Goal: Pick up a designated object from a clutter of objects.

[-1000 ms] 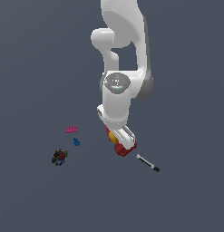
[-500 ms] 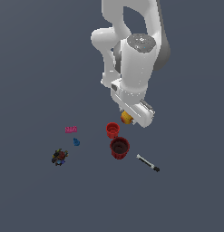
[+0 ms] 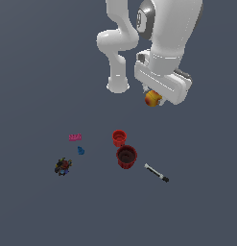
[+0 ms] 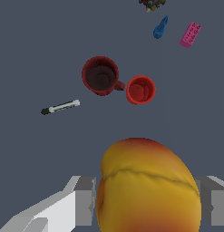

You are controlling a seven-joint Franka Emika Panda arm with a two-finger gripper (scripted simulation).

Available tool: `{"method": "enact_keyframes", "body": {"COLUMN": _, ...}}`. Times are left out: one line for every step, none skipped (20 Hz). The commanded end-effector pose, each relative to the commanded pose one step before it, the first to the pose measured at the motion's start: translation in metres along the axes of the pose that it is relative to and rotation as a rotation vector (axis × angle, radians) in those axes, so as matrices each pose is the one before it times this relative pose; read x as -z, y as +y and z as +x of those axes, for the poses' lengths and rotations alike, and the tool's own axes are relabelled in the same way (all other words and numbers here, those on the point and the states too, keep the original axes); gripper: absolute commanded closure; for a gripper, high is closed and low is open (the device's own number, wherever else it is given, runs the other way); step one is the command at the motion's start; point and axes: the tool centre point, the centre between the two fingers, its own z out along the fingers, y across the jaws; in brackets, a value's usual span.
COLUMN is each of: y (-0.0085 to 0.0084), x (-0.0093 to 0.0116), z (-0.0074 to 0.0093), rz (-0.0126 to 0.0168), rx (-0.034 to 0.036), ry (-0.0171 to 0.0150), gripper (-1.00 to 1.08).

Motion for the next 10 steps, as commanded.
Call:
{"method": "enact_keyframes", "body": {"y": 0.00163, "x": 0.02193, "z": -0.01921, "rz": -0.00002, "rx": -0.00062, "ry": 0.00088, "gripper": 1.08}}
{"method": "enact_keyframes", "body": {"y": 0.00029, "x": 0.00806, "z": -0.00716, "rz": 0.00000, "rx": 0.00000, "ry": 0.00000, "gripper": 1.08}}
{"method": "enact_keyframes", "body": {"y": 0.00026, "x": 0.00776, "z": -0.00690, "rz": 0.00000, "rx": 0.00000, "ry": 0.00000, "gripper": 1.08}}
{"method": "enact_keyframes", "body": {"y": 0.00023, "x": 0.00741, "z": -0.00660, "rz": 0.00000, "rx": 0.00000, "ry": 0.00000, "gripper": 1.08}}
{"method": "enact_keyframes", "body": {"y": 0.00018, "x": 0.00705, "z": -0.00629, "rz": 0.00000, "rx": 0.00000, "ry": 0.00000, "gripper": 1.08}}
{"method": "enact_keyframes", "body": {"y": 0.00007, "x": 0.00668, "z": -0.00597, "rz": 0.00007, "rx": 0.00036, "ry": -0.00058, "gripper": 1.08}}
{"method": "enact_keyframes", "body": {"y": -0.00001, "x": 0.00637, "z": -0.00571, "rz": 0.00000, "rx": 0.00000, "ry": 0.00000, "gripper": 1.08}}
{"method": "enact_keyframes", "body": {"y": -0.00005, "x": 0.00596, "z": -0.00517, "rz": 0.00019, "rx": 0.00014, "ry": -0.00065, "gripper": 1.08}}
{"method": "enact_keyframes", "body": {"y": -0.00016, "x": 0.00551, "z": -0.00495, "rz": 0.00000, "rx": 0.00000, "ry": 0.00000, "gripper": 1.08}}
{"method": "enact_keyframes", "body": {"y": -0.00011, "x": 0.00506, "z": -0.00434, "rz": 0.00021, "rx": 0.00009, "ry": -0.00065, "gripper": 1.08}}
